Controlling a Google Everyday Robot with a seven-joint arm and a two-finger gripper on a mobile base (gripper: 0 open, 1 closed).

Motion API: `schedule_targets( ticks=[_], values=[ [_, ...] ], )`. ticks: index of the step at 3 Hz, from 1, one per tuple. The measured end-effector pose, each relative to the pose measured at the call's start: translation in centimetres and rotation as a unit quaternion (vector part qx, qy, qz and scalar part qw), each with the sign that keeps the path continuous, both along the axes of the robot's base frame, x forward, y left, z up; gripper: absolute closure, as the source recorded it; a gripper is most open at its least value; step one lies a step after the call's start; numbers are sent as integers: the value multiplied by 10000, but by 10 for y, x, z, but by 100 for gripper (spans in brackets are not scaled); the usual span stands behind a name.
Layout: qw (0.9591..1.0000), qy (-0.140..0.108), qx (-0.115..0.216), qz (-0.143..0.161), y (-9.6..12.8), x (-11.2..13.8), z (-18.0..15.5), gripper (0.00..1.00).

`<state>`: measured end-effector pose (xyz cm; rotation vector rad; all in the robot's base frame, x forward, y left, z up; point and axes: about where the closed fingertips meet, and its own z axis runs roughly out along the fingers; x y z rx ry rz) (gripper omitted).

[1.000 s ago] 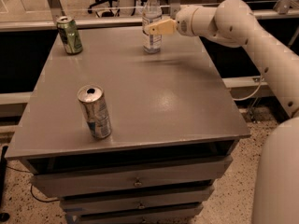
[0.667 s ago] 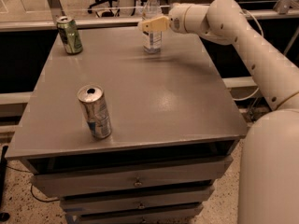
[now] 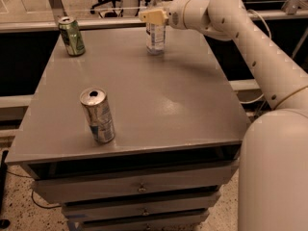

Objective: Move blue plastic bottle near green can

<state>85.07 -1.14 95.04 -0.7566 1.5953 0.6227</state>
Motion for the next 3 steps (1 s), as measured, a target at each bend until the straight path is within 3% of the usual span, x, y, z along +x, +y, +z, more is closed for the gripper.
schedule_targets(
  ticks=[1,2,3],
  values=[
    [9989,-111,231,395,39,-18,29,64],
    [9939,-360,505,909,86,-35,66,87],
    [9926,-410,553,995,94,-37,73,100]
  ],
)
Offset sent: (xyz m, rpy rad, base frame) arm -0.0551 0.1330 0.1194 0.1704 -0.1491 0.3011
